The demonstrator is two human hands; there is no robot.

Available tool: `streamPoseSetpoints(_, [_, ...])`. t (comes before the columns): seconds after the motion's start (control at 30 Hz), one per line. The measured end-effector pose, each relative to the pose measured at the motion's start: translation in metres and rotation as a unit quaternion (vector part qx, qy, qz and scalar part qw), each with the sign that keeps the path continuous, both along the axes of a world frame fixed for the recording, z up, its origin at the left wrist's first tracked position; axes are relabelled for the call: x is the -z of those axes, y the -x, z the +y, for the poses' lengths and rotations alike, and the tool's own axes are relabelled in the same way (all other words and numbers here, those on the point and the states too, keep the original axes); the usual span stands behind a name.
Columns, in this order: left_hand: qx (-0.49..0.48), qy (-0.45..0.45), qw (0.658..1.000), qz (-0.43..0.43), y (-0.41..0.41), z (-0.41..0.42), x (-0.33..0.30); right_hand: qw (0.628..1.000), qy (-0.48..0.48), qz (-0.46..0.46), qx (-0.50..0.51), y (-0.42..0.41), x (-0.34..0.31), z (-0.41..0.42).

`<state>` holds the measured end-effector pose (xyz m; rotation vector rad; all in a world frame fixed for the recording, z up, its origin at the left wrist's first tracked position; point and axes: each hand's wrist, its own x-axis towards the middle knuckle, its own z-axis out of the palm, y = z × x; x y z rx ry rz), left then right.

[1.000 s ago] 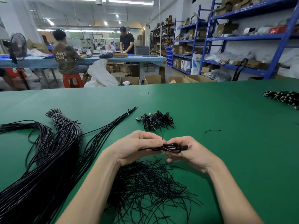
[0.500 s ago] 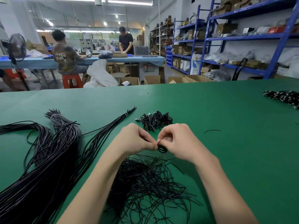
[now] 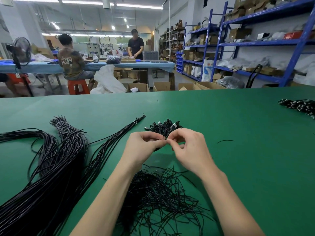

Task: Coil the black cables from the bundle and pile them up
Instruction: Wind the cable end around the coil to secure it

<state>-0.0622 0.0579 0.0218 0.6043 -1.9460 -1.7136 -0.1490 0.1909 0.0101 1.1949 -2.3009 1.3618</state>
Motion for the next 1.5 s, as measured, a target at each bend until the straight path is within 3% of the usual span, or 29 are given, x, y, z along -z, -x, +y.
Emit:
streamPoseSetpoints(0.43, [0.011, 0.033, 0.999, 0.008, 0.002, 0.009, -0.003, 0.991, 0.050, -0.118, -0.029, 0.000, -0.001, 0.008])
streamPoseSetpoints(0.7, [0.010, 0.005, 1.000, 0.021, 0.004, 0.007, -0.002, 0.990, 0.070, -0.117, -0.033, -0.002, -0.007, 0.009])
streamPoseSetpoints(0.87, [0.011, -0.085, 0.996, 0.035, 0.007, 0.006, -0.002, 0.991, 0.119, -0.066, -0.012, -0.004, -0.001, 0.004])
streamPoseSetpoints(0.93, [0.038, -0.155, 0.986, 0.053, 0.008, 0.006, -0.004, 0.992, 0.125, -0.004, -0.005, -0.004, 0.000, 0.002])
streamPoseSetpoints(1.07, [0.083, -0.323, 0.940, 0.074, 0.008, 0.007, -0.006, 0.983, 0.120, 0.140, 0.000, -0.003, 0.000, 0.004])
streamPoseSetpoints(1.17, [0.116, -0.438, 0.890, 0.056, 0.006, 0.005, -0.004, 0.978, 0.135, 0.155, -0.024, 0.000, 0.001, 0.007])
streamPoseSetpoints(1.3, [0.176, -0.459, 0.871, 0.018, 0.004, 0.005, 0.003, 0.980, 0.133, 0.141, -0.045, 0.001, 0.004, 0.009])
streamPoseSetpoints(1.5, [0.171, -0.471, 0.864, 0.048, 0.002, -0.003, 0.004, 0.980, 0.139, 0.134, -0.055, 0.000, 0.001, 0.006])
